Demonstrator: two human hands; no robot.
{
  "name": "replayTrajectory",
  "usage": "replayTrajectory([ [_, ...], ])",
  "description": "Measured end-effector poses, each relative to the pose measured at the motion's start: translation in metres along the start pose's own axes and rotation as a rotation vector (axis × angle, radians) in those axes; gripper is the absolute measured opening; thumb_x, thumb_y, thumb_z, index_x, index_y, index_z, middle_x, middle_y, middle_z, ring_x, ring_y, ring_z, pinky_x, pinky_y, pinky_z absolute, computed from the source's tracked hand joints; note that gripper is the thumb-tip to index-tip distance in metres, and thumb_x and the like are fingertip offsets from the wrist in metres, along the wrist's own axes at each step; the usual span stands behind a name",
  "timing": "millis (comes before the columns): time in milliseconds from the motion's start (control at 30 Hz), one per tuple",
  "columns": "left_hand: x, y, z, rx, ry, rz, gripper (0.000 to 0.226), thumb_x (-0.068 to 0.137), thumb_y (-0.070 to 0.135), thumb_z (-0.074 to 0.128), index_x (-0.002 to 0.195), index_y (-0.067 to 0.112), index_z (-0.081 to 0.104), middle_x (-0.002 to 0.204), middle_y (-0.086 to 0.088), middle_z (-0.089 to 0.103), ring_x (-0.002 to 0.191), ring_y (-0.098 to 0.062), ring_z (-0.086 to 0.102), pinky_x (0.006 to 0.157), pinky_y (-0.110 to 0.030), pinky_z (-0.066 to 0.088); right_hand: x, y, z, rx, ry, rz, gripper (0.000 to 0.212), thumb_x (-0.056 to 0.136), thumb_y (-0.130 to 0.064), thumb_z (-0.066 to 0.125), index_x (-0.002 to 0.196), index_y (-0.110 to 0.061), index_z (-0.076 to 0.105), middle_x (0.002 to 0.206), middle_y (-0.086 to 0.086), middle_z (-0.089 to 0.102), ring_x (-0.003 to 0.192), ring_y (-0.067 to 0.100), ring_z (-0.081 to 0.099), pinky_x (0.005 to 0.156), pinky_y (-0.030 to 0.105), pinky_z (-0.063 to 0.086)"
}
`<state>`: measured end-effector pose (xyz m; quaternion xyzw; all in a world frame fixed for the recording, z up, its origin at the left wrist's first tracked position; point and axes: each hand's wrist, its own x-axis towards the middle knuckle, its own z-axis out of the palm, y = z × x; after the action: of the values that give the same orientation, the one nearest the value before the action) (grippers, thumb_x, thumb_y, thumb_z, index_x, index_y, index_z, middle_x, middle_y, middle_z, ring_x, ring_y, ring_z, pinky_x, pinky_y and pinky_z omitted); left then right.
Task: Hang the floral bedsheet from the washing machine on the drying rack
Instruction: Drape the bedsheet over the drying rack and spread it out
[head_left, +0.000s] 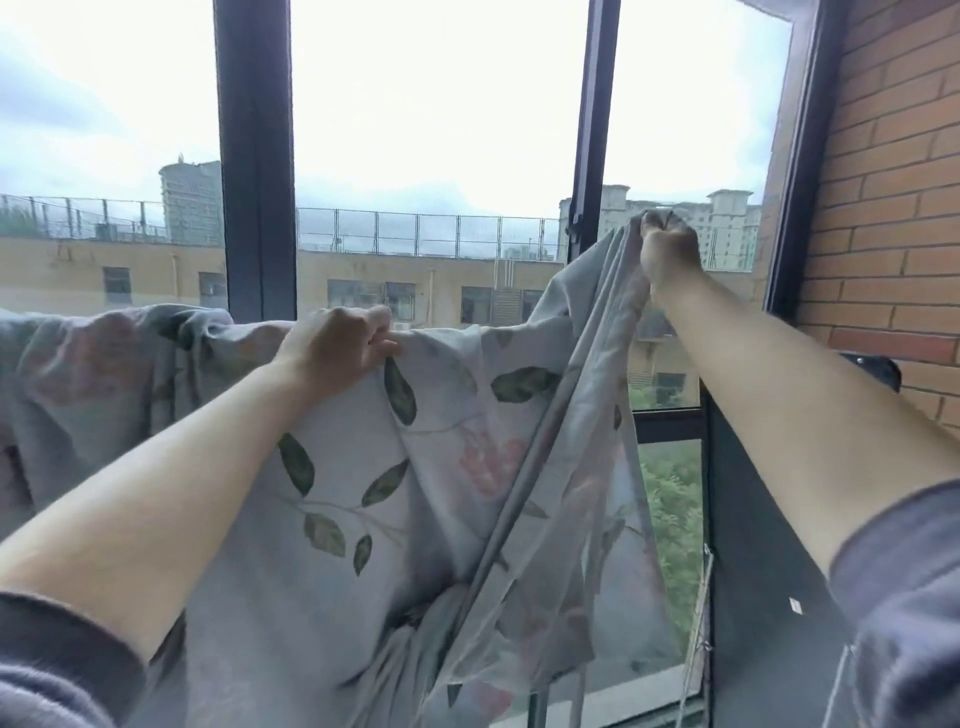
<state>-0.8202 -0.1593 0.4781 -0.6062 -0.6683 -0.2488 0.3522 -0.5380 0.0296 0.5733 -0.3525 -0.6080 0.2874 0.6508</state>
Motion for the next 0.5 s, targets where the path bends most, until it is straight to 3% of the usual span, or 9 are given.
replayTrajectory([
  [67,0.001,-0.001,0.0,-0.076,0.084,-0.027,0.023,0.095,0.031,0.054,0.083,0.012,0.055,0.074,-0.012,0.064,0.064,-0.029,0.055,0.058,-0.032,0.032,0.007,0.001,-0.007,0.028,0.011,0.014,0.03,0.104,-0.03,0.035,0.122,-0.016,0.054,0.099,-0.004,0.053,0.084,0.009,0.055,0.044,0.004,0.039],
  [167,0.007,-0.002,0.005,-0.07,0.091,-0.098,0.023,0.098,0.026,0.049,0.083,0.009,0.053,0.075,-0.02,0.064,0.069,-0.037,0.06,0.059,-0.036,0.039,0.008,0.006,-0.016,0.075,0.037,0.06,0.036,0.104,-0.032,0.033,0.125,-0.011,0.052,0.087,-0.005,0.052,0.076,0.007,0.054,0.053,0.013,0.042],
  [333,0.029,-0.023,-0.001,-0.276,0.361,-0.636,0.028,0.1,0.022,0.041,0.105,-0.002,0.054,0.103,-0.029,0.062,0.099,-0.045,0.058,0.084,-0.047,0.046,0.015,0.021,-0.045,-0.008,0.124,0.075,0.039,0.104,-0.032,0.03,0.126,-0.008,0.052,0.104,0.001,0.053,0.096,0.015,0.049,0.078,0.021,0.038],
  [400,0.031,-0.029,0.001,-0.223,0.301,-0.695,0.029,0.1,0.022,0.04,0.108,-0.003,0.053,0.107,-0.031,0.061,0.103,-0.047,0.056,0.087,-0.048,0.046,0.01,0.029,-0.049,-0.036,0.093,0.096,0.038,0.104,-0.032,0.031,0.125,-0.01,0.053,0.109,0.003,0.055,0.101,0.017,0.052,0.085,0.024,0.041],
  [500,0.027,-0.012,0.006,-0.112,0.168,-0.608,0.027,0.098,0.021,0.04,0.106,0.0,0.054,0.105,-0.029,0.062,0.1,-0.046,0.058,0.082,-0.048,0.046,-0.001,0.042,-0.045,-0.034,-0.003,0.137,0.038,0.103,-0.033,0.034,0.129,-0.01,0.05,0.115,0.005,0.057,0.111,0.021,0.054,0.1,0.032,0.043],
])
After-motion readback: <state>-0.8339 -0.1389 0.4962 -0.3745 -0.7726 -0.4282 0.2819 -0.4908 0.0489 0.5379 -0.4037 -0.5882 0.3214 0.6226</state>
